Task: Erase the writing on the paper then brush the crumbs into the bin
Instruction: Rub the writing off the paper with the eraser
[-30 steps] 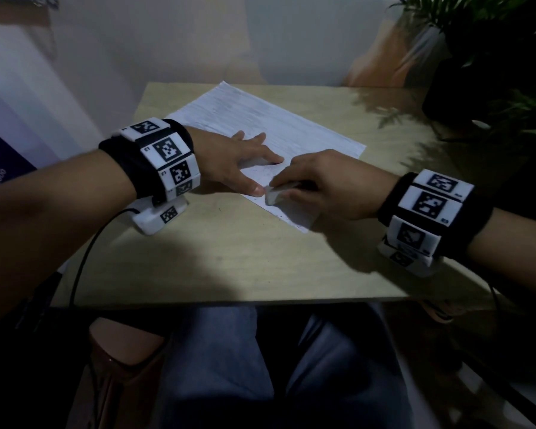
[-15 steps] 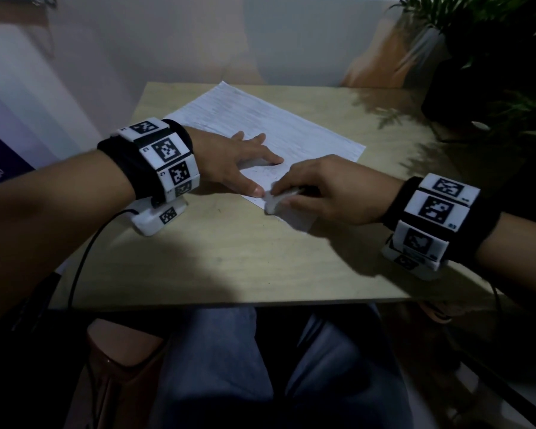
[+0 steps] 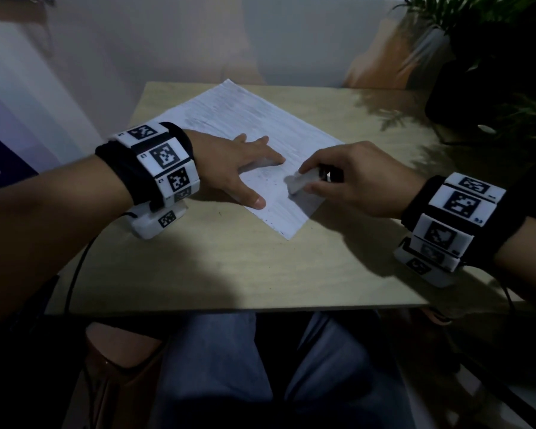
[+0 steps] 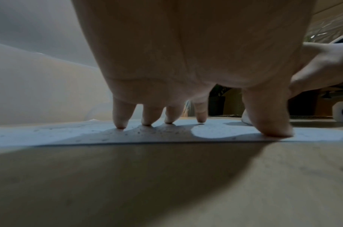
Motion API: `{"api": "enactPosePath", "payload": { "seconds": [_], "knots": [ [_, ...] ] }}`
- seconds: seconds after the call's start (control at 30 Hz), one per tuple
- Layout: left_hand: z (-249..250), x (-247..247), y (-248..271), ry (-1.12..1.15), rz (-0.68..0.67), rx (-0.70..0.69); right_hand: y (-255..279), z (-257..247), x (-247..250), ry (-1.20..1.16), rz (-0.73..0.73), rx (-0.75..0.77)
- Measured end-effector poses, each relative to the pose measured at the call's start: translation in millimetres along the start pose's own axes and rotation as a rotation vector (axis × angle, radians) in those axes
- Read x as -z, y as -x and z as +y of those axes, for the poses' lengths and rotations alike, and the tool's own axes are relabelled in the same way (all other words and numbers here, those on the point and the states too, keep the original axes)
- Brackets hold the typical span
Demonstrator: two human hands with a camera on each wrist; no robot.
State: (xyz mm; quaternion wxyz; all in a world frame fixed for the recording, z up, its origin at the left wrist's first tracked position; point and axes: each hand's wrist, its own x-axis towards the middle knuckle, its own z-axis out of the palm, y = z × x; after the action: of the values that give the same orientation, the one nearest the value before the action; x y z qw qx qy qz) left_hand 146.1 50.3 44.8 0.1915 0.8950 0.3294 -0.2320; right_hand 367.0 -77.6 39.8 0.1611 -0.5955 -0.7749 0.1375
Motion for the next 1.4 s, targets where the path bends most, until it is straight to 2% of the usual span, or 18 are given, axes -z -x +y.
{"api": "enactPosePath", "payload": {
  "seconds": [0.1, 0.17, 0.23, 0.37, 0.47, 0.53, 0.67, 0.83, 0.97, 1.0, 1.07, 1.13, 1.27, 1.4],
  "knots": [
    [3.9, 0.6, 0.2, -0.047, -0.043, 0.000, 1.7, -6.2, 0.0, -0.056, -0.017, -0.011],
    [5.8, 0.2, 0.7, -0.054, -0.050, 0.004, 3.4, -11.2, -0.3, -0.093, -0.077, 0.013],
    [6.3, 0.0, 0.8, -0.064, -0.058, 0.006, 2.5, -11.4, -1.3, -0.059, -0.104, 0.021],
    [7.0, 1.1, 1.0, -0.080, -0.074, 0.004, -4.4, -7.2, -1.8, 0.161, 0.047, -0.037],
    [6.5, 0.5, 0.8, -0.078, -0.075, 0.002, -1.2, -20.3, -4.2, 0.057, -0.076, 0.045],
    [6.0, 0.4, 0.7, -0.081, -0.076, 0.003, -1.7, -22.6, -5.9, -0.002, -0.122, 0.039],
    [6.6, 1.1, 1.0, -0.083, -0.075, 0.005, -9.4, -11.8, -6.8, 0.158, 0.037, -0.040],
    [6.0, 0.8, 0.5, -0.076, -0.080, 0.003, -6.6, -23.0, -8.4, 0.057, -0.116, 0.048],
    [6.6, 0.8, 1.9, -0.084, -0.076, 0.005, -10.9, -17.4, -6.1, 0.158, 0.029, -0.046],
    [5.8, 0.3, 1.6, -0.085, -0.077, 0.003, -9.4, -19.4, -7.3, 0.167, 0.023, -0.018],
    [4.3, -0.5, 0.3, -0.089, -0.080, 0.001, -5.9, -23.0, -8.9, 0.091, -0.088, 0.050],
    [4.2, -0.5, -0.4, -0.092, -0.079, 0.001, -3.9, -25.6, -6.8, 0.031, -0.151, 0.058],
    [5.6, -0.7, -0.1, -0.098, -0.074, 0.004, -6.9, -22.3, -5.0, 0.169, 0.003, -0.041],
    [5.4, -0.2, 0.2, -0.086, -0.079, 0.007, -0.7, -29.0, -7.8, 0.074, -0.139, 0.046]
  ]
}}
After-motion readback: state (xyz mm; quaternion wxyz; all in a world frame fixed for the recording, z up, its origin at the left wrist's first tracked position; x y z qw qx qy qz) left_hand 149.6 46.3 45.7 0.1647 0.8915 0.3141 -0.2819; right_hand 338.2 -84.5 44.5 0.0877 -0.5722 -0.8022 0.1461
